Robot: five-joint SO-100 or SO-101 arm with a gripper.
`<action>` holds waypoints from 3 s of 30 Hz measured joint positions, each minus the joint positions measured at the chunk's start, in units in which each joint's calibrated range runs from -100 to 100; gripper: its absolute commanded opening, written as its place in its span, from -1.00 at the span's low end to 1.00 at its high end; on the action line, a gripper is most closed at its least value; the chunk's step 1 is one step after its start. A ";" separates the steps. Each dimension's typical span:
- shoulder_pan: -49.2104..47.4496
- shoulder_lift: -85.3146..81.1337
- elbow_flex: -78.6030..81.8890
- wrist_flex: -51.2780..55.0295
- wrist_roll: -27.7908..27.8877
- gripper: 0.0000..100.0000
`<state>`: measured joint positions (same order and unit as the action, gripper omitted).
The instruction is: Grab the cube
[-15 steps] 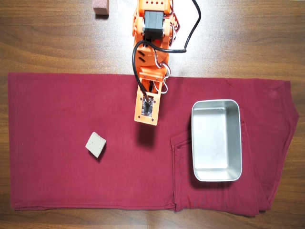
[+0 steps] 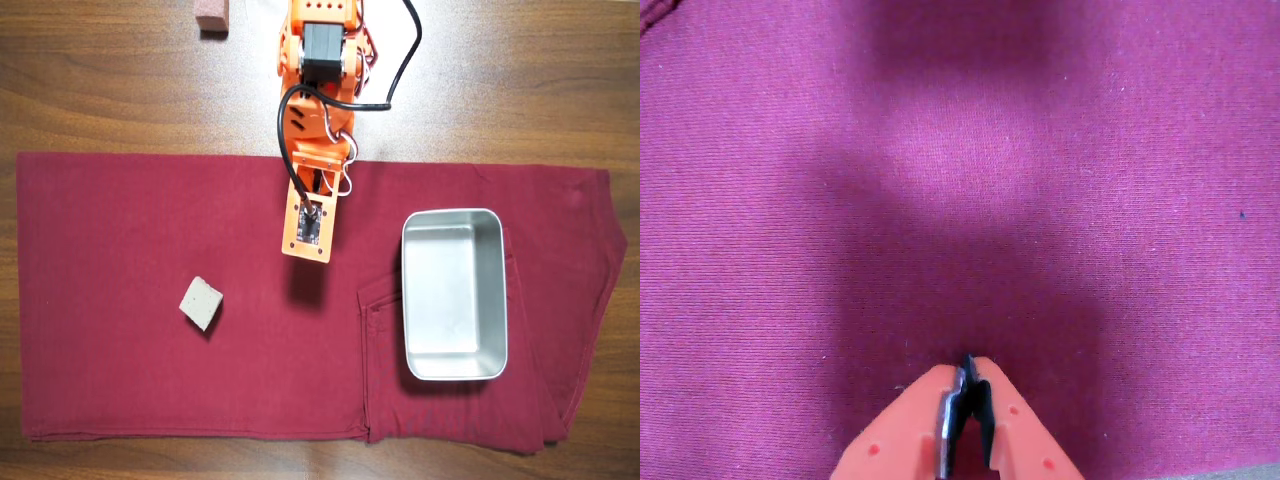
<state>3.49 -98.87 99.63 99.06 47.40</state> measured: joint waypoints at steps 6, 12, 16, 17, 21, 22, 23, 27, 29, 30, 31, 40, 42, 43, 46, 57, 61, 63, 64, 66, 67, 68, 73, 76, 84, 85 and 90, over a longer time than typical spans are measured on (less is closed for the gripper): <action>0.00 0.00 0.00 0.00 0.00 -0.98; 0.00 0.00 0.00 0.00 0.00 -0.98; 0.00 0.00 0.00 0.00 0.00 -0.98; 0.00 0.00 0.00 0.00 0.00 -0.98; 0.00 0.00 0.00 0.00 0.00 -0.98; 0.00 0.00 0.00 0.00 0.00 -0.98; 0.00 0.00 0.00 0.00 0.00 -0.98; 0.20 0.00 0.00 0.00 0.00 -1.00; 1.79 0.87 0.09 -0.28 0.54 -0.93; 2.29 1.91 0.09 -0.66 1.03 -0.90; 3.09 2.52 0.00 -1.13 1.71 -0.86; 17.45 42.53 -33.06 -25.92 2.64 -0.32; 20.64 55.47 -45.95 -24.60 3.37 -0.29; 22.53 62.15 -52.95 -23.00 3.61 -0.27; 25.82 79.77 -73.57 -11.17 3.61 -0.25; 36.99 109.98 -99.54 -10.80 6.40 -0.24; 38.88 113.54 -99.54 -10.80 6.11 -0.29; 38.88 115.80 -99.54 -13.05 6.11 -0.36; 38.88 116.75 -99.54 -14.18 6.01 -0.40; 38.68 118.06 -99.54 -16.15 5.57 -0.45; 38.68 118.32 -99.54 -16.62 5.32 -0.54; 38.38 118.40 -99.54 -17.09 5.13 -0.67; 35.69 119.18 -99.63 -19.72 2.69 -1.00; 35.00 119.01 -99.63 -19.81 2.30 -1.00; 9.37 92.88 -99.63 -11.64 -1.32 -1.00; 2.09 90.63 -99.54 -9.48 -2.78 -1.00; -28.81 82.73 -89.69 -11.17 -5.91 -1.00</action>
<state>-25.32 -16.15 9.94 87.89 41.49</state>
